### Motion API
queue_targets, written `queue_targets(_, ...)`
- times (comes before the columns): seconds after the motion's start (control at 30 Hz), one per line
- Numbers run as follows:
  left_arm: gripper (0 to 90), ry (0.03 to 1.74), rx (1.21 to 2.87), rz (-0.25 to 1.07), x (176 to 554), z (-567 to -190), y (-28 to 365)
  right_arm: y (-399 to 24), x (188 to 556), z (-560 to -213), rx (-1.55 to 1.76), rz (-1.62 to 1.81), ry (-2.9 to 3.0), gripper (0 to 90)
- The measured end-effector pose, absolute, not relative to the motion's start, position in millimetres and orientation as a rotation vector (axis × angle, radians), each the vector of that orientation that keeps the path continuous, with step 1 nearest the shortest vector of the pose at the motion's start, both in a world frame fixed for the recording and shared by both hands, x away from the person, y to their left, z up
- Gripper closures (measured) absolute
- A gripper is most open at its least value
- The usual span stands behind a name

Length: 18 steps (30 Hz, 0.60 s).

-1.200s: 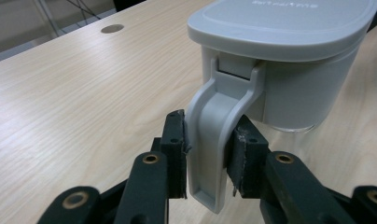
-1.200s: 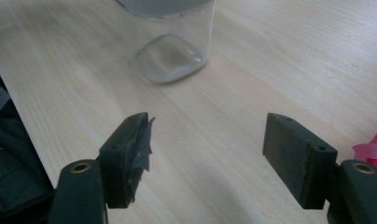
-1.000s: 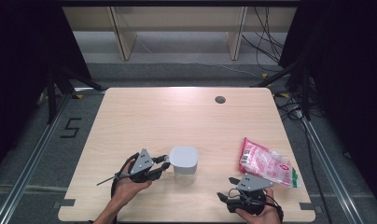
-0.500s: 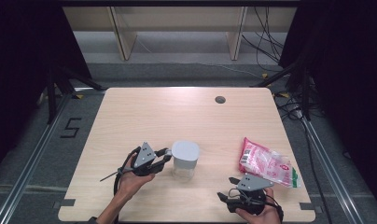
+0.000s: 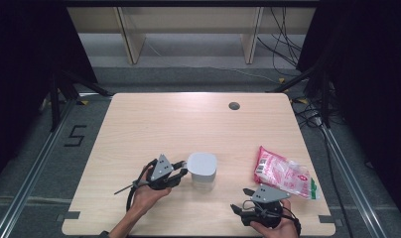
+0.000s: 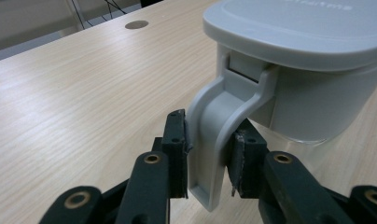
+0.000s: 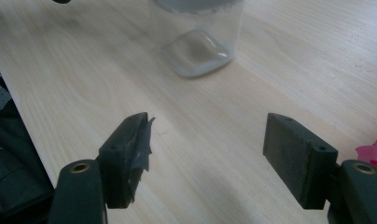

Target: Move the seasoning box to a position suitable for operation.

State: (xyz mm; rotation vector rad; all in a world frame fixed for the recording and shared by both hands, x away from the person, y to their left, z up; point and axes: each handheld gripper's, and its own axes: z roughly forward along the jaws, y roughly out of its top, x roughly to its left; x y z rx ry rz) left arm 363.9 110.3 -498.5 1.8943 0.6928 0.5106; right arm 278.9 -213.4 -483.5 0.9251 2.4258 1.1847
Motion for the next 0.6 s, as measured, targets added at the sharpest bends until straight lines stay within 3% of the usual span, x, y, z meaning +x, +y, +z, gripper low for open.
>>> queue_targets(0.6, 71.2, 0.684, 1.902, 0.503, 379.6, -498.8, 94.8, -214.3, 279.3, -483.5, 0.911, 1.185, 2.412, 32.4)
